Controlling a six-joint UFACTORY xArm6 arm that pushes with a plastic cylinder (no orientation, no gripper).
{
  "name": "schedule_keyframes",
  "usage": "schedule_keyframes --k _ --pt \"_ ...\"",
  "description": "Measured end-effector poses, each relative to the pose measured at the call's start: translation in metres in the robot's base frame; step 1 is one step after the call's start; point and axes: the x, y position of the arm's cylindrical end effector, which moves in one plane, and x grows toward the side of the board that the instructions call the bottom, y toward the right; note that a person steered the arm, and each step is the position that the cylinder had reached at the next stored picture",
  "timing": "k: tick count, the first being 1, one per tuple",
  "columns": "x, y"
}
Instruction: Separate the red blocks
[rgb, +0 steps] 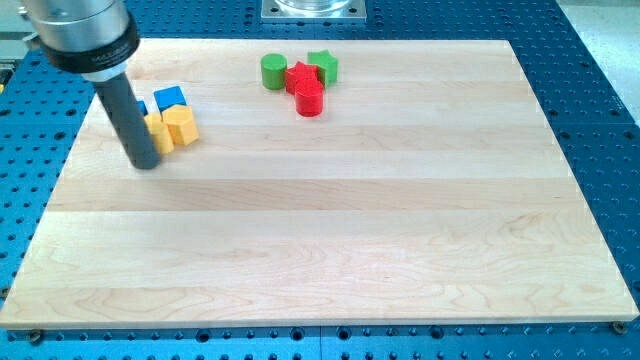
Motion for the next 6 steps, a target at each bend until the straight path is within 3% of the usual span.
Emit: schedule_keyframes --k 2,4,5,6 --pt "0.021 0.025" --pt "-0.028 0.196" --pt "-0.09 0.226" --pt "-0.105 0.19"
